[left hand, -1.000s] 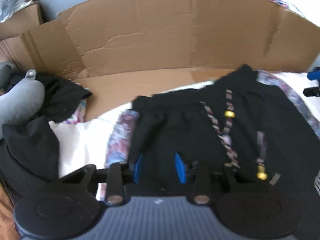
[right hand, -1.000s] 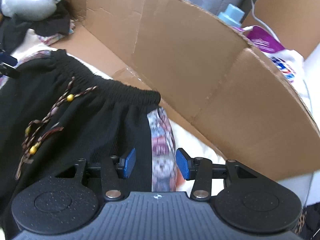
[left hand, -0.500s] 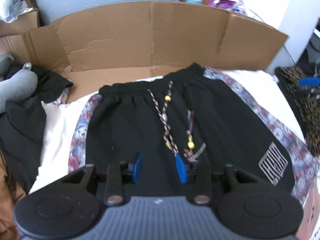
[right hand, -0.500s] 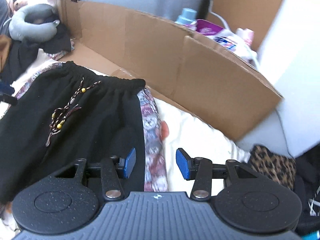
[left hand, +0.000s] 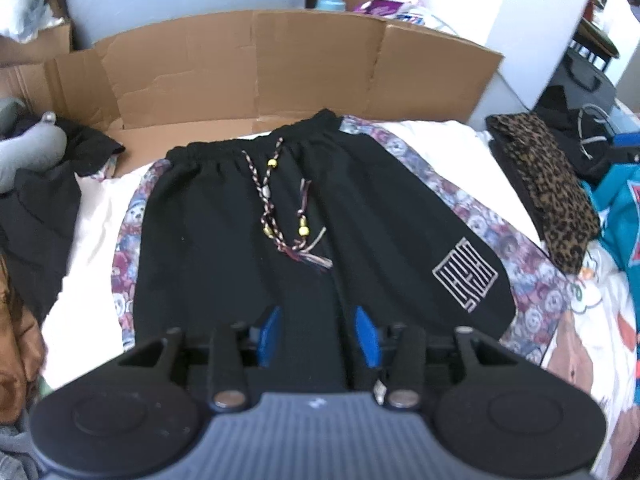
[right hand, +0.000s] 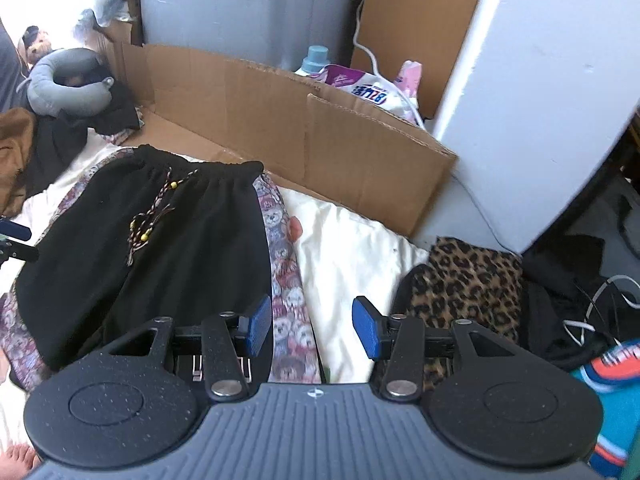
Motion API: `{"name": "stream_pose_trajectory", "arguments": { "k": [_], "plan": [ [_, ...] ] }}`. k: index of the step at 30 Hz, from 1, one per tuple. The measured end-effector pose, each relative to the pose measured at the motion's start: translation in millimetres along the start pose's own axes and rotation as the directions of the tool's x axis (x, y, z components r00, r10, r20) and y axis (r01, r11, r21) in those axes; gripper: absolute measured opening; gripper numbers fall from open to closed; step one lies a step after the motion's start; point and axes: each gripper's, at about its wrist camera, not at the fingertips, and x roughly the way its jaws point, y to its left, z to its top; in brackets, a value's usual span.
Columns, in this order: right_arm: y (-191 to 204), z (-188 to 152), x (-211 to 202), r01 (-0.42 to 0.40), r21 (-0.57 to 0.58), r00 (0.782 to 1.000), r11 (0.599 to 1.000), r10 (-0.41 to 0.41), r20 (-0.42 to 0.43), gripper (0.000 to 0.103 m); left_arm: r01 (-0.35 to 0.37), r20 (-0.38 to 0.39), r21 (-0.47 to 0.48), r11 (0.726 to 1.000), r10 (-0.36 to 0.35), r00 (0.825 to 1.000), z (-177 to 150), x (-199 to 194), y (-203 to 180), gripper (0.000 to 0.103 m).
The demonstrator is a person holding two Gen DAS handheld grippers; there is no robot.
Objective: Fold clothes
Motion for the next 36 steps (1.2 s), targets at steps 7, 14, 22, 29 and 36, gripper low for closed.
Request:
{"name": "stream_pose_trajectory", "arguments": {
  "k": [7, 14, 22, 29, 36],
  "plan": [
    [-18, -40, -6, -0.058, 0.039, 0.998, 0.998, 0.057, 0.014, 0.053, 0.027, -0.04, 0.002, 1.0, -0.027, 0.999, -33, 2, -8, 0.046],
    [-32, -96, 40, -0.081, 0.126, 0.997, 0.989, 0.082, -0.003, 0.052, 0.062, -0.115, -0.066, 0.996, -0.069, 0.991, -68, 30, -16, 0.046],
    [-39, -158, 94, -0.074, 0.173, 0.994, 0.982, 0.088, -0.071, 0.052, 0.146, -0.185, -0.069, 0.987, -0.156, 0.97, -96, 62, -43, 0.046],
    [-45, -189, 117, -0.047, 0.167, 0.99, 0.985, 0.069, -0.125, 0.052, 0.208, -0.226, -0.125, 0.97, -0.232, 0.946, -116, 84, -55, 0.045],
    [-54, -202, 126, -0.042, 0.186, 0.987, 0.982, 0.07, -0.147, 0.051, 0.249, -0.249, -0.163, 0.955, -0.284, 0.926, -127, 103, -71, 0.044]
  ]
}}
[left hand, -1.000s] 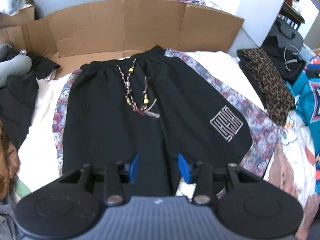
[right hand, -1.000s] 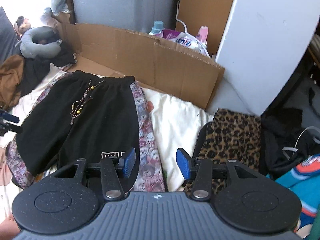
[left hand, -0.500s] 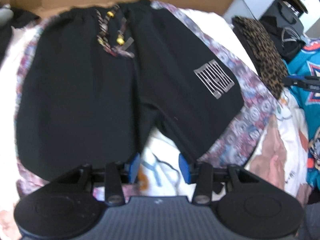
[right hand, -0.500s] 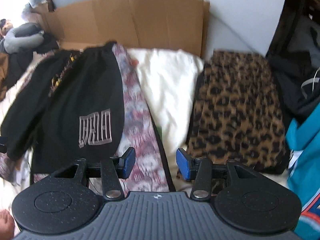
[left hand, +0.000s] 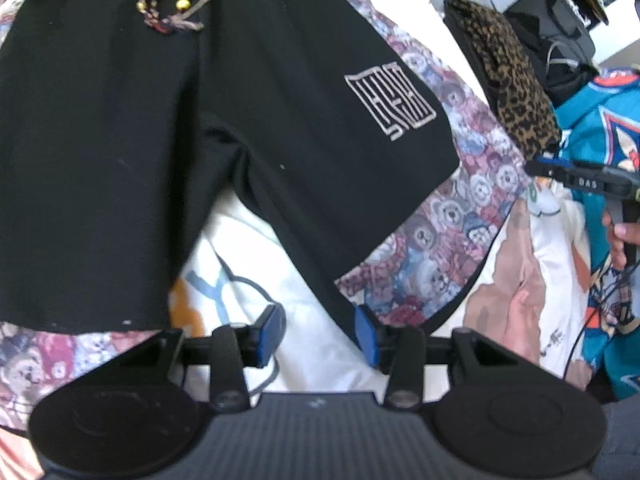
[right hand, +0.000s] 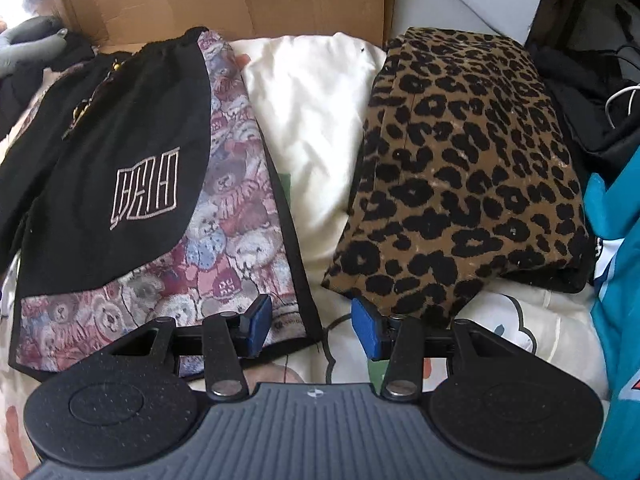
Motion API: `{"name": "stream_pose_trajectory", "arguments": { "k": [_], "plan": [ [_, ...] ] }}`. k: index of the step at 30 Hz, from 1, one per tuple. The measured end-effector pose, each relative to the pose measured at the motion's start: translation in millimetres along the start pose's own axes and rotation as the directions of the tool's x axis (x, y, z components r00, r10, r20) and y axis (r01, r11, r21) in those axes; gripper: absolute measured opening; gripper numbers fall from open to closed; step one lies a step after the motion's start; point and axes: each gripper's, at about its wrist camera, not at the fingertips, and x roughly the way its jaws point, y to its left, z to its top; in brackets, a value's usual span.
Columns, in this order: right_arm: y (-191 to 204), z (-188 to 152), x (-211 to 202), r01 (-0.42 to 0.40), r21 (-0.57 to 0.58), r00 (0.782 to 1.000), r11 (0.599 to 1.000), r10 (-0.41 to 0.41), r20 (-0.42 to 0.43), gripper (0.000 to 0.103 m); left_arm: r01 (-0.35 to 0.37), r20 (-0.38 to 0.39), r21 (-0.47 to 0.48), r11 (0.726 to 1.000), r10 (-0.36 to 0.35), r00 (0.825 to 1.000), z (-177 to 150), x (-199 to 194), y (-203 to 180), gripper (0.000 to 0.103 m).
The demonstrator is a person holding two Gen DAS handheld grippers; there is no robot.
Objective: Fold clothes
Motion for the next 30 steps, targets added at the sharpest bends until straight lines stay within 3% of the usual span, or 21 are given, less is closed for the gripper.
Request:
{"name": "stream_pose_trajectory", "arguments": {
  "k": [5, 13, 21, 24, 30],
  "plan": [
    [-5, -1, 8, -0.015, 0.021, 1.0, 1.0, 0.016, -0.006, 0.045, 0.029, -0.01, -0.012, 1.0, -0.029, 1.0, -1, 14, -5, 0.044],
    [-5, 0, 19, -0.055, 0.021, 0.998, 0.998, 0.055, -0.033, 0.045, 0.032, -0.019, -0.008, 0.999, -0.032, 0.999, -4, 17, -2, 0.044],
    [-1, -3, 20, -0.088, 0.023, 0.995, 0.996, 0.089, -0.041, 0.014, 0.023, -0.021, 0.003, 1.0, -0.023, 1.0, -4, 16, 0, 0.044],
    [-3, -3, 17, -0.08, 0.031, 0.996, 0.996, 0.081, -0.031, 0.008, 0.024, -0.019, 0.002, 1.0, -0.024, 1.0, -3, 15, 2, 0.044],
    [-9, 0, 13, -0.042, 0.062, 0.999, 0.997, 0.043, -0.017, 0.006, 0.066, -0.003, -0.044, 0.997, -0.067, 0.998, -1, 12, 11, 0.044]
  ]
}}
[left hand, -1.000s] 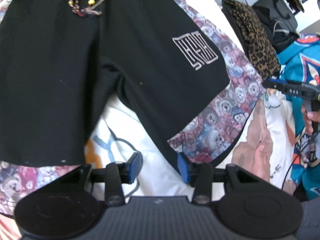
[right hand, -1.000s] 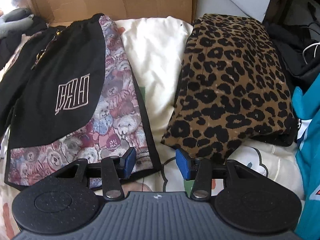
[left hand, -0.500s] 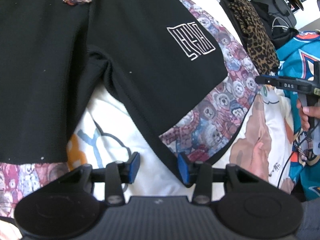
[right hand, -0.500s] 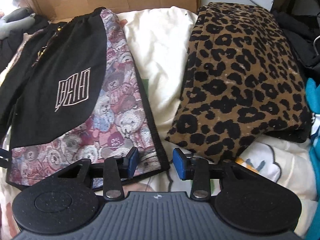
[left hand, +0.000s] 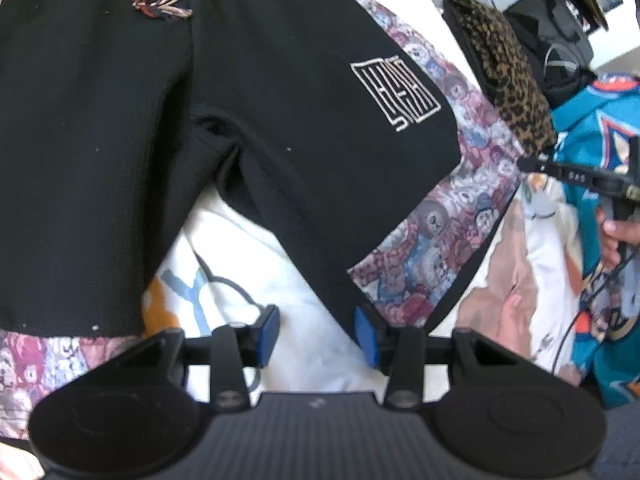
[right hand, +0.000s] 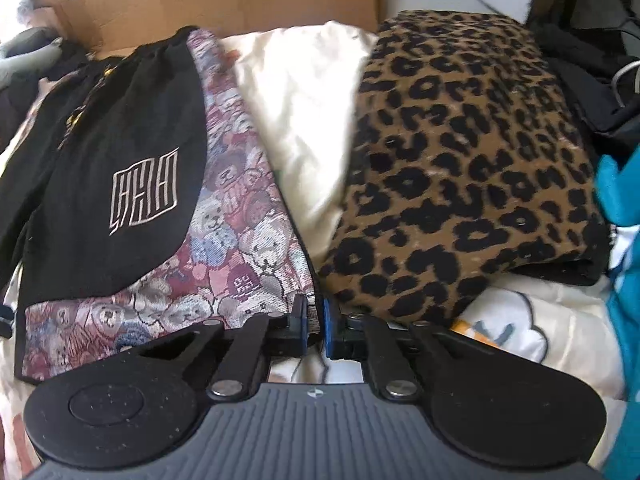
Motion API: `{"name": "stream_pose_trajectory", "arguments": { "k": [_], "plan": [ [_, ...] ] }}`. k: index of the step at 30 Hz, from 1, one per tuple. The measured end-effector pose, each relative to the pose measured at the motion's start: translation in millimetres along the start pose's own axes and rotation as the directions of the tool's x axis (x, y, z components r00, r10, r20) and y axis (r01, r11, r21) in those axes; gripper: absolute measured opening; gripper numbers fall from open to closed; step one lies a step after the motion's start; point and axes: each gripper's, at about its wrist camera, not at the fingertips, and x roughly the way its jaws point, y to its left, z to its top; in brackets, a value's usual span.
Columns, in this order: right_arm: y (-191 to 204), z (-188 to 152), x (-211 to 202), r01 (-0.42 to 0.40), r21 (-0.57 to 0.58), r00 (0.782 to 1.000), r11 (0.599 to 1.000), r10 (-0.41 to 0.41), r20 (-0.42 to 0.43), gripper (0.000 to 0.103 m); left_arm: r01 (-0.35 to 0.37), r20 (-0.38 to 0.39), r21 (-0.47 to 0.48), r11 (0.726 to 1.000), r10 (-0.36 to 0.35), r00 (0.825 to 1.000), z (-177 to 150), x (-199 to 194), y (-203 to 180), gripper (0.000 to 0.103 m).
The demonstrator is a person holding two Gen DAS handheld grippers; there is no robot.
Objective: Fold clothes
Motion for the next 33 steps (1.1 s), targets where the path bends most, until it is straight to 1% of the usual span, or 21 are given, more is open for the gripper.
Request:
{"name": "stream_pose_trajectory", "arguments": {
  "k": [7, 12, 14, 15, 16, 17, 18, 21, 24, 26, 28, 32, 33],
  "plan": [
    [-2, -2, 4, 0.005, -0.001, 1.0, 1.0, -0.005, -0.015, 0.006, 0.072, 0.002, -0.09, 0.993, -0.072, 0.997, 0, 7, 10, 0.046],
    [-2, -2, 4, 0.007, -0.001, 1.0, 1.0, -0.007, -0.019, 0.006, 0.114, -0.019, -0.199, 0.973, -0.12, 0.993, 1, 26, 15, 0.045],
    [-2, -2, 4, 0.008, -0.001, 1.0, 1.0, -0.008, -0.022, 0.006, 0.124, -0.029, -0.213, 0.969, -0.133, 0.991, 1, 30, 15, 0.045],
    [-1, -1, 4, 0.009, -0.005, 1.0, 1.0, -0.009, -0.023, 0.006, 0.139, -0.037, -0.219, 0.966, -0.151, 0.988, 0, 32, 15, 0.038],
    [-1, -1, 4, 0.009, -0.006, 1.0, 1.0, -0.009, -0.024, 0.006, 0.155, -0.054, -0.227, 0.961, -0.171, 0.984, 0, 34, 15, 0.015],
    [-1, -1, 3, 0.009, -0.004, 1.0, 1.0, -0.009, -0.024, 0.006, 0.171, -0.073, -0.236, 0.957, -0.192, 0.979, -1, 37, 15, 0.004],
    [-1, -1, 3, 0.008, -0.001, 1.0, 1.0, -0.008, -0.023, 0.006, 0.182, -0.089, -0.246, 0.952, -0.209, 0.974, -3, 39, 15, 0.004],
    [-2, 0, 0, 0.009, 0.015, 1.0, 1.0, -0.009, -0.021, 0.006, 0.189, -0.09, -0.232, 0.954, -0.215, 0.973, -8, 38, 12, 0.003],
    [-2, 4, -5, 0.019, 0.02, 1.0, 1.0, -0.019, -0.016, 0.005, 0.215, -0.095, -0.235, 0.948, -0.243, 0.965, -12, 35, 12, 0.003],
    [-2, 5, -8, 0.029, 0.017, 0.999, 0.999, -0.029, -0.015, 0.005, 0.223, -0.101, -0.219, 0.95, -0.25, 0.963, -14, 32, 12, 0.002],
    [-4, 6, -8, 0.036, 0.025, 0.999, 0.999, -0.035, -0.019, 0.005, 0.222, -0.112, -0.193, 0.956, -0.246, 0.963, -15, 34, 11, 0.001],
    [-3, 3, 3, 0.034, 0.035, 0.998, 0.999, -0.032, -0.046, 0.005, 0.201, -0.112, -0.206, 0.958, -0.227, 0.967, -16, 40, 13, 0.002],
    [-4, 2, 5, 0.025, 0.048, 0.999, 0.999, -0.022, -0.048, 0.006, 0.196, -0.107, -0.212, 0.958, -0.222, 0.969, -14, 40, 15, 0.005]
  ]
}}
